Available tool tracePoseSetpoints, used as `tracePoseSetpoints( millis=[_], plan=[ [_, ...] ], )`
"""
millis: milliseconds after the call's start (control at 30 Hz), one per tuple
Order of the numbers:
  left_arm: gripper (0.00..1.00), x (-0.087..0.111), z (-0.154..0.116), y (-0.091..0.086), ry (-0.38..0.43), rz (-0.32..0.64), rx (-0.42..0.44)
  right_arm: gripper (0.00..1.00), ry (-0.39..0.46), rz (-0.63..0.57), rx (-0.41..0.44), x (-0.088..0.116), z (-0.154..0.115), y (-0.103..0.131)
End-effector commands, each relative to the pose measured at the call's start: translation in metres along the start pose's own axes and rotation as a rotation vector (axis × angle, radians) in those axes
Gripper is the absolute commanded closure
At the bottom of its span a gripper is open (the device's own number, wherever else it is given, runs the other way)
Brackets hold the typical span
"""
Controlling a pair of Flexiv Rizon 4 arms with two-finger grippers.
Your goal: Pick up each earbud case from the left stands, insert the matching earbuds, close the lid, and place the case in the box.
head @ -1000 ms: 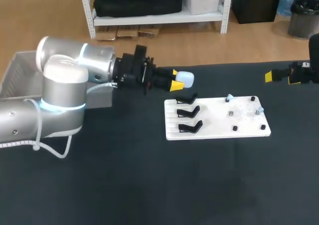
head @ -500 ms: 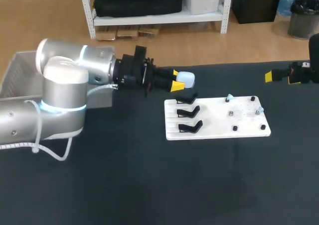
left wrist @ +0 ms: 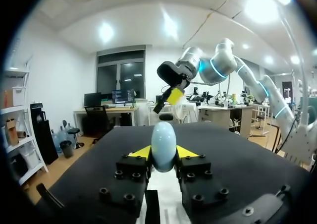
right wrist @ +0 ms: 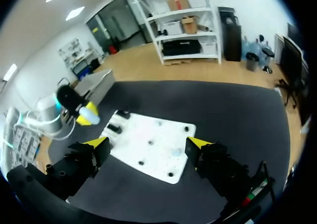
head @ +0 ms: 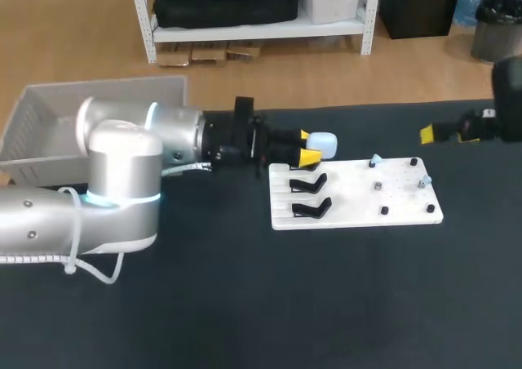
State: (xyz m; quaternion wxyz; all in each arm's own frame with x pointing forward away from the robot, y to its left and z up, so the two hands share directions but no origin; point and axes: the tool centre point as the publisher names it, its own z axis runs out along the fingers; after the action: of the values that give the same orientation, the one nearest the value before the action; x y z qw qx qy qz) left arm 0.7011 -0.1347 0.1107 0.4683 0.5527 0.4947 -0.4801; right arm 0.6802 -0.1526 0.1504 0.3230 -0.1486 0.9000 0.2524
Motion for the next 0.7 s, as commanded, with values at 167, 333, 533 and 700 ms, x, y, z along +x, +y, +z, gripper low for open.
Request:
tracePoseSetpoints(
  millis=[167,333,533,700],
  plan=[
    [1.0,0.0,0.001,-0.009,-0.016,0.0,-0.029,0.0,0.049,-0.129,-0.003,0.007,0.001,0.058],
    [1.0,0.001,0.003,-0.011,-0.028,-0.008,-0.021,0.0,0.07,-0.198,0.01,0.006,0.008,0.086],
    [1.0,0.003,0.004,-0.012,-0.044,-0.016,-0.009,0.0,0.106,-0.218,0.004,0.011,0.021,0.105],
    [1.0,0.005,0.006,-0.012,-0.053,-0.023,0.001,0.0,0.137,-0.208,-0.004,0.016,0.033,0.117]
  ],
)
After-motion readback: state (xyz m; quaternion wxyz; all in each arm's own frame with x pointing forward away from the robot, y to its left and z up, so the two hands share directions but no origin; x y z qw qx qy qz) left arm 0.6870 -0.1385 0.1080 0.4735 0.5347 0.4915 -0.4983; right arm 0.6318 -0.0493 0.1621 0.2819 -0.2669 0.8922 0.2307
